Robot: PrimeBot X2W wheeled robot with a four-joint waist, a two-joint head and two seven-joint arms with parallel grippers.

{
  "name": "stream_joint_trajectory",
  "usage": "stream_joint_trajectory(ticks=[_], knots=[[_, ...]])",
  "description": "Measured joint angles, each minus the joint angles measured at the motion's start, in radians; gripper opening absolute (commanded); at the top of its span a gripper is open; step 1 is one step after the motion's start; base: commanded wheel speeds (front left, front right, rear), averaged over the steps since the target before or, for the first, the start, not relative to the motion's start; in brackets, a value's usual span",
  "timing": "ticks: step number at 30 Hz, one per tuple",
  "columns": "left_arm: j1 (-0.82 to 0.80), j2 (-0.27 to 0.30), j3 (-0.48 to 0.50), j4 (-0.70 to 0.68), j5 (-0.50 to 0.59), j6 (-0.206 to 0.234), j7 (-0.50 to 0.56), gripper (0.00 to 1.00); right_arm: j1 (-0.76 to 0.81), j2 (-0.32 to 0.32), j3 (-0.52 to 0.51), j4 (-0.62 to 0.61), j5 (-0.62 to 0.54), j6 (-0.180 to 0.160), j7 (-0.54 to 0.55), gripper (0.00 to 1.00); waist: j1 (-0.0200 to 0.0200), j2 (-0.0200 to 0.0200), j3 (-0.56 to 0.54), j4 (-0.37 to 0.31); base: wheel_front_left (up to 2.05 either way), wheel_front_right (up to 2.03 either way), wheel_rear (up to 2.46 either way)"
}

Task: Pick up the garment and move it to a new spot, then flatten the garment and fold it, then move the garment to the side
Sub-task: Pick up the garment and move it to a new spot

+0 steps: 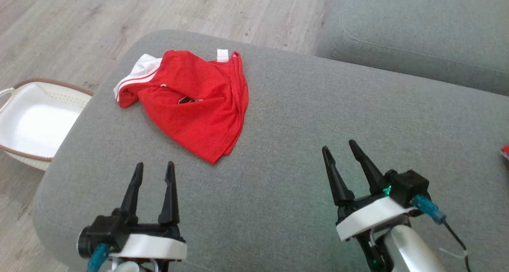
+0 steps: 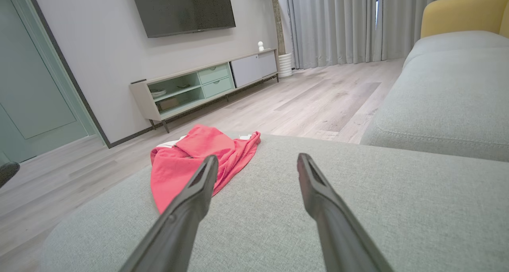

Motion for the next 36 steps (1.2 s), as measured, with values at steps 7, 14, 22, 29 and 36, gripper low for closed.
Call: stream_joint_trajectory(ticks=[7, 14, 22, 29, 36], knots=[[0.002, 0.0, 0.025, -0.004, 0.002, -0.002, 0.0, 1.0, 0.016, 0.0, 0.008, 0.004, 0.007, 0.0, 0.0, 1.0, 0.0, 0.0, 0.001, 0.007, 0.0, 0.0, 0.0], [-0.036, 0.001, 0.121, -0.02, -0.001, -0.021, 0.0, 1.0, 0.005, 0.0, -0.008, -0.007, -0.022, 0.0, 0.0, 1.0, 0.0001, 0.0, 0.058, -0.012, 0.0, 0.0, 0.0], [-0.327, 0.113, 0.141, 0.221, 0.032, -0.052, 0.033, 1.0, -0.063, 0.0, -0.087, -0.055, -0.119, 0.0, 0.0, 1.0, 0.0002, 0.0, 0.191, -0.048, 0.0, 0.0, 0.0], [-0.698, 0.221, 0.007, 0.482, -0.082, -0.068, 0.263, 1.0, -0.098, -0.001, -0.16, -0.156, -0.192, 0.0, 0.016, 1.0, 0.0005, 0.0, 0.328, -0.068, 0.0, 0.0, 0.0], [-0.852, 0.325, -0.183, 0.659, -0.236, -0.068, 0.441, 1.0, -0.135, -0.002, -0.158, -0.278, -0.223, 0.0, 0.06, 1.0, 0.0004, -0.0001, 0.444, -0.113, 0.0, 0.0, 0.0]])
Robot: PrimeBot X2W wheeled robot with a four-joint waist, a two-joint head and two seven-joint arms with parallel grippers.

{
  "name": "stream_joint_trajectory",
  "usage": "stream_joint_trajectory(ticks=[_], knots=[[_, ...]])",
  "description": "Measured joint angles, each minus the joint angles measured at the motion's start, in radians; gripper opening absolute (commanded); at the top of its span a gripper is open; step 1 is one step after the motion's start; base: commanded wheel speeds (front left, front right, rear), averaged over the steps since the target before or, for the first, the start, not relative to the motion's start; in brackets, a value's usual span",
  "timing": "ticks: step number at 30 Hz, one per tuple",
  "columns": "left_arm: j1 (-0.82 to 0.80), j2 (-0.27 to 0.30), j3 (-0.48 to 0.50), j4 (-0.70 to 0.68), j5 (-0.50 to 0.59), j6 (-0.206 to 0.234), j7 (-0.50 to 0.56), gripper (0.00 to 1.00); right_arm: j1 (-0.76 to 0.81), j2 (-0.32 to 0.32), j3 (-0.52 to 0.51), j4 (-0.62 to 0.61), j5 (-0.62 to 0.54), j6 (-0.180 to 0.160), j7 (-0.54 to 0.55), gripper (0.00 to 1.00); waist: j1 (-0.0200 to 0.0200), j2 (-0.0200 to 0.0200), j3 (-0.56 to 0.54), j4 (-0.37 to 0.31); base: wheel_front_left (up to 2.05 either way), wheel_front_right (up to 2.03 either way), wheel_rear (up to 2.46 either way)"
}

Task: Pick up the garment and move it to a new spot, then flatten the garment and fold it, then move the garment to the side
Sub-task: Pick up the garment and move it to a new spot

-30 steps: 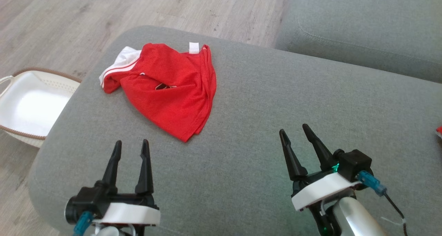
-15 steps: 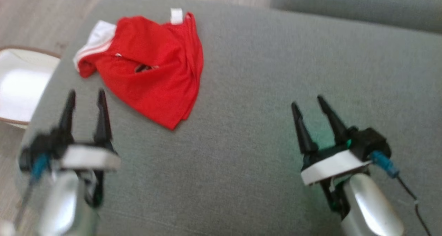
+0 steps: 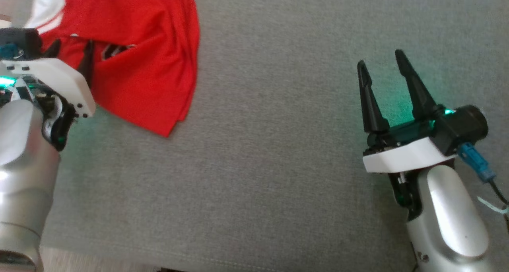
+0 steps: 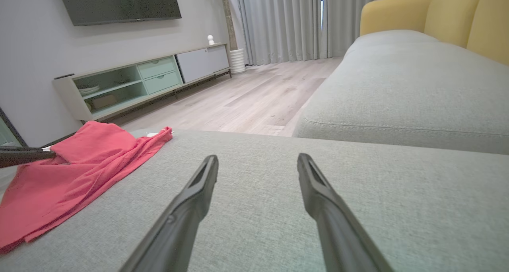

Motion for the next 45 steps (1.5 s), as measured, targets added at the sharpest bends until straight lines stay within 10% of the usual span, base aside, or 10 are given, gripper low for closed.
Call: stream_joint_trajectory(ticks=[9, 10, 11, 33, 45], knots=[[-0.103, 0.027, -0.094, 0.135, -0.13, 0.0, 0.123, 1.0, -0.001, -0.001, -0.005, -0.067, -0.018, 0.0, 0.017, 1.0, -0.0003, 0.0, 0.061, -0.045, 0.0, 0.0, 0.0], [-0.109, 0.028, -0.098, 0.144, -0.137, 0.0, 0.124, 0.85, -0.001, -0.001, -0.007, -0.069, -0.018, 0.0, 0.021, 1.0, -0.0002, 0.0, 0.062, -0.048, 0.0, 0.0, 0.0], [-0.109, 0.028, -0.098, 0.144, -0.137, 0.0, 0.124, 0.0, -0.001, -0.001, -0.007, -0.069, -0.018, 0.0, 0.021, 1.0, -0.0002, 0.0, 0.062, -0.048, 0.0, 0.0, 0.0], [-0.025, -0.01, -0.336, -0.151, -0.358, 0.0, -0.06, 0.0, 0.005, -0.001, -0.003, 0.07, 0.097, 0.0, -0.049, 1.0, -0.0005, 0.0001, -0.144, -0.13, 0.0, 0.0, 0.0], [-0.027, -0.121, -0.45, -0.341, -0.372, 0.015, -0.066, 0.0, 0.003, -0.001, -0.003, 0.098, 0.163, 0.0, -0.06, 1.0, -0.0004, 0.0001, -0.181, -0.262, 0.0, 0.0, 0.0]])
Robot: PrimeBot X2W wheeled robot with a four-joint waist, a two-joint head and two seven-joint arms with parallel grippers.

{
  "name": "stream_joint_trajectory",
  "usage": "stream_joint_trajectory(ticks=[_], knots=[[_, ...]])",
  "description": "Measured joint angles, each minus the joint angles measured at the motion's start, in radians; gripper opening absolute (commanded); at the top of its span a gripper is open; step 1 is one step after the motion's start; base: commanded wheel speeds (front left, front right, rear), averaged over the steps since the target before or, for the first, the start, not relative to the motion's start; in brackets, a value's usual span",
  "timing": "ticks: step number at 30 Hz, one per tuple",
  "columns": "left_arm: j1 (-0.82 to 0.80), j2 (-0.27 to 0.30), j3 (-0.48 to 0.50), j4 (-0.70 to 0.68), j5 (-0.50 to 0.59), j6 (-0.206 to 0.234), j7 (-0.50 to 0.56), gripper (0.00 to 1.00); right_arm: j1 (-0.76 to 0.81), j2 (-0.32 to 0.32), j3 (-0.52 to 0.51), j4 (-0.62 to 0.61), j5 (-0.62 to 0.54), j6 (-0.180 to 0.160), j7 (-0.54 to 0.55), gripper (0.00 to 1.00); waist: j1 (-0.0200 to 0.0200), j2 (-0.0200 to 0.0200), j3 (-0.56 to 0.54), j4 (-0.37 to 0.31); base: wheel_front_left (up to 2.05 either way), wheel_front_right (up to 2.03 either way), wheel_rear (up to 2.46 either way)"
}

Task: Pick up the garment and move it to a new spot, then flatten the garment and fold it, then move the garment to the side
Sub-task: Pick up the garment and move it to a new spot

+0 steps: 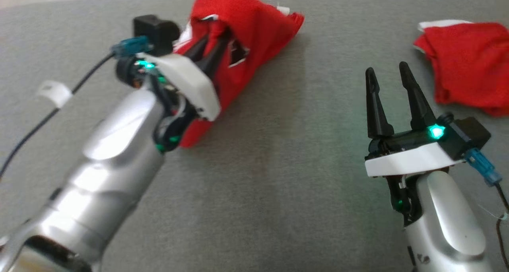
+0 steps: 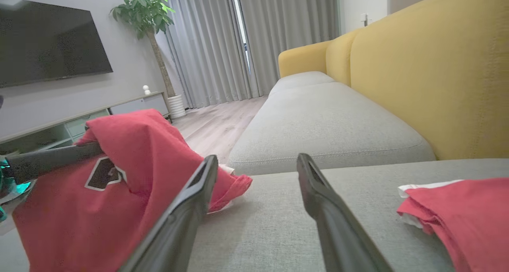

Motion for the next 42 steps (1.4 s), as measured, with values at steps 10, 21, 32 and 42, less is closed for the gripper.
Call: stream_joint_trajectory(ticks=[10, 21, 32, 42], knots=[[-0.075, -0.136, -0.029, 0.019, 0.03, 0.035, -0.056, 1.0, -0.003, 0.0, 0.01, -0.013, 0.033, 0.0, 0.0, 1.0, 0.0002, 0.0, 0.032, -0.09, 0.0, 0.0, 0.0], [-0.01, -0.02, -0.004, 0.114, 0.102, 0.094, -0.289, 1.0, 0.001, 0.001, -0.057, -0.011, -0.005, 0.0, 0.0, 1.0, 0.0002, 0.0, 0.004, -0.024, 0.0, 0.0, 0.0], [0.366, 0.068, 0.09, -0.07, 0.147, 0.219, -0.368, 1.0, 0.103, 0.002, -0.16, 0.002, -0.059, 0.0, 0.0, 1.0, 0.0, 0.0, -0.074, 0.119, 0.0, 0.0, 0.0], [0.636, -0.005, 0.261, -0.208, 0.235, 0.229, -0.371, 1.0, 0.141, 0.003, -0.159, 0.042, -0.066, 0.0, 0.0, 1.0, -0.0001, 0.0, -0.118, 0.168, 0.0, 0.0, 0.0]])
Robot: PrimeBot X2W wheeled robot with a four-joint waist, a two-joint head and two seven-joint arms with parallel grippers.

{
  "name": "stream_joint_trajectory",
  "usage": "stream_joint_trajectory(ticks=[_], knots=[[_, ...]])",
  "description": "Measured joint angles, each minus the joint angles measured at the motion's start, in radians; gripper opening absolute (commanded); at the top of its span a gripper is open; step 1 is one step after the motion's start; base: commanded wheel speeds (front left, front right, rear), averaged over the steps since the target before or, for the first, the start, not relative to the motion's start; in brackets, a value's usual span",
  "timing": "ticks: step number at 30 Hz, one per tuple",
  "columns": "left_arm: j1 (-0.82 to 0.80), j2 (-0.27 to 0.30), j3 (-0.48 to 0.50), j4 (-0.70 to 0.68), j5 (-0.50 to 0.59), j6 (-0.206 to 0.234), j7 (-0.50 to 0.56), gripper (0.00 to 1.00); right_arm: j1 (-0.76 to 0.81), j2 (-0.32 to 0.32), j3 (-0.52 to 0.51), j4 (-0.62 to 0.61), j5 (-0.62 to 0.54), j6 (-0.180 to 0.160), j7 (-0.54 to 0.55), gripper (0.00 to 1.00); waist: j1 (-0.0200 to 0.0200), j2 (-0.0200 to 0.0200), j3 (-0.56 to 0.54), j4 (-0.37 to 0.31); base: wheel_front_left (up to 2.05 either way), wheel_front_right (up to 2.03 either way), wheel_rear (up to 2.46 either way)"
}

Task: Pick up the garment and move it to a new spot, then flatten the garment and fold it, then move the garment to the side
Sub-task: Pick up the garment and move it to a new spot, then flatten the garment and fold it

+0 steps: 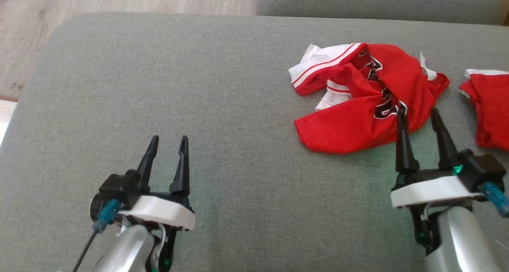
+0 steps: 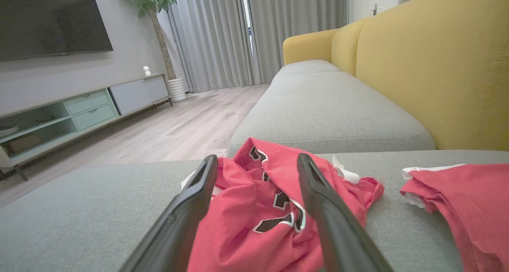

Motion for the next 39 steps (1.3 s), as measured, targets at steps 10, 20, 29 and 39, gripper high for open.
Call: stream_joint_trajectory(ticks=[10, 20, 29, 39], knots=[[0.002, -0.07, 0.066, 0.009, 0.091, -0.069, 0.0, 1.0, -0.082, 0.0, 0.042, 0.149, -0.017, 0.0, 0.091, 1.0, 0.0002, 0.0, 0.027, 0.033, 0.0, 0.0, 0.0], [0.001, -0.146, 0.102, 0.065, 0.147, -0.133, 0.0, 1.0, -0.269, -0.002, 0.028, 0.42, 0.016, 0.0, 0.242, 0.0, 0.0003, 0.0, 0.063, 0.098, 0.0, 0.0, 0.0], [-0.001, -0.177, 0.151, 0.09, 0.184, -0.165, 0.0, 1.0, -0.39, -0.01, 0.276, 0.4, 0.017, 0.0, 0.106, 0.0, 0.0003, 0.0, 0.064, 0.13, 0.0, 0.0, 0.0], [0.0, -0.194, 0.183, 0.109, 0.206, -0.183, 0.0, 1.0, -0.482, -0.016, 0.635, 0.367, 0.08, 0.0, 0.084, 0.0, 0.0002, 0.0, 0.037, 0.143, 0.0, 0.0, 0.0]])
